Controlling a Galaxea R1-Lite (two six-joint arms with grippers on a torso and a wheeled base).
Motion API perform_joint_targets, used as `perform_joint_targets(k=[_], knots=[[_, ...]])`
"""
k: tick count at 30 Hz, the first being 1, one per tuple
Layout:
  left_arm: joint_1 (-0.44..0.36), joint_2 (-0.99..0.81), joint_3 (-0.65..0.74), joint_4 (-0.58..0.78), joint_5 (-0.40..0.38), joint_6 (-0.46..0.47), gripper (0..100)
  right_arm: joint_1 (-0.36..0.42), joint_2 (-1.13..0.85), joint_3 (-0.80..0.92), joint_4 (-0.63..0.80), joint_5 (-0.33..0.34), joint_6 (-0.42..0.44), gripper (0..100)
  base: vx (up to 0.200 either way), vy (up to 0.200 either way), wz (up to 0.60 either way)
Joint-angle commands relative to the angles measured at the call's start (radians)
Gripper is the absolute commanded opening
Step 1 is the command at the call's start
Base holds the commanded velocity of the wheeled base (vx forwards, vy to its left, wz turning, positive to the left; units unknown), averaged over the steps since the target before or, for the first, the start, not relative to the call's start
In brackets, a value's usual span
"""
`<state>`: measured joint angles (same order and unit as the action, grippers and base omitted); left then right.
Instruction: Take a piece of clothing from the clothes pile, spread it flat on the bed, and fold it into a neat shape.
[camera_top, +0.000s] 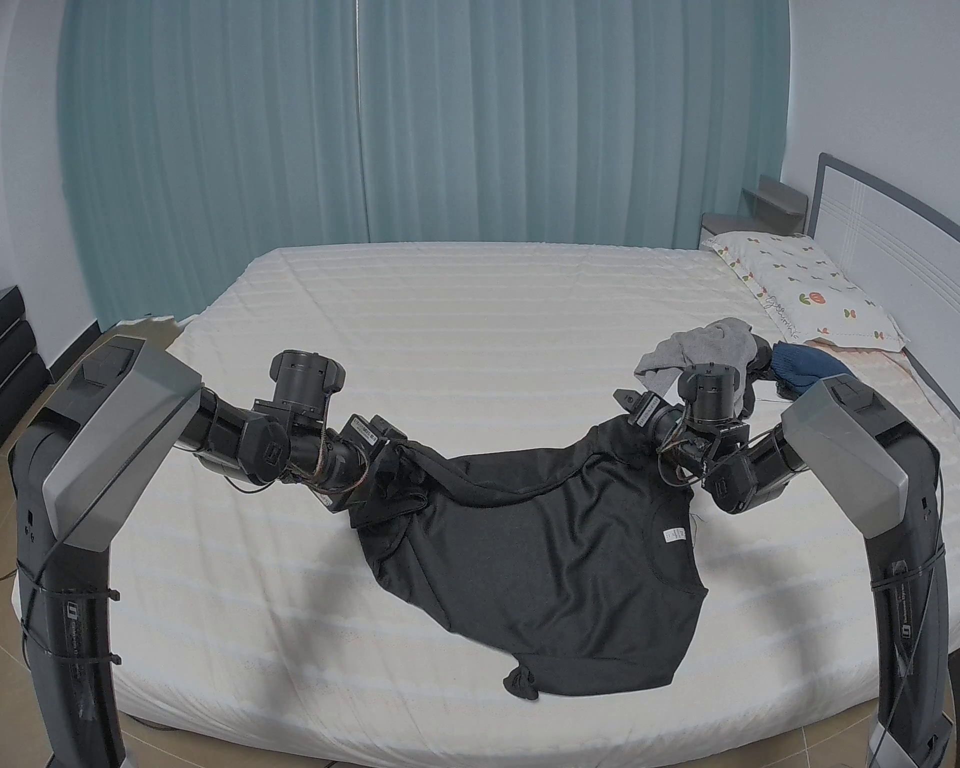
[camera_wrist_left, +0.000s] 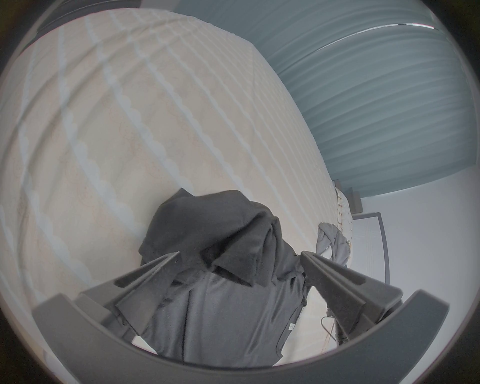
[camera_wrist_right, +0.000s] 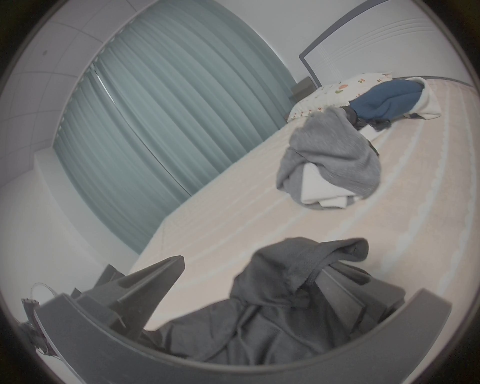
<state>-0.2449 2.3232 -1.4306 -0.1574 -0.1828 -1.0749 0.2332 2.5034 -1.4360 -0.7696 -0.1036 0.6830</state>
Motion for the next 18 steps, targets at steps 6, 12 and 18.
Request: perform_joint_targets(k=[6,12,18], knots=[[0.075,-0.061,0.065,0.012,-0.034,0.012,100,-0.066,-0.206,0.262,0.013,0.120,0.017,100,0.000,0.000,0.00],[0.104,-0.166,0.180,0.070,-0.179,0.024,100,-0.069,-0.282,0.396,0.012,0.137,0.067,100,0.000,0.000,0.00],[0.098,-0.234,0.371,-0.002,-0.182,0.089,100,-0.057,-0.406,0.618,-0.014,0.217,0.082,100,0.000,0.000,0.00]])
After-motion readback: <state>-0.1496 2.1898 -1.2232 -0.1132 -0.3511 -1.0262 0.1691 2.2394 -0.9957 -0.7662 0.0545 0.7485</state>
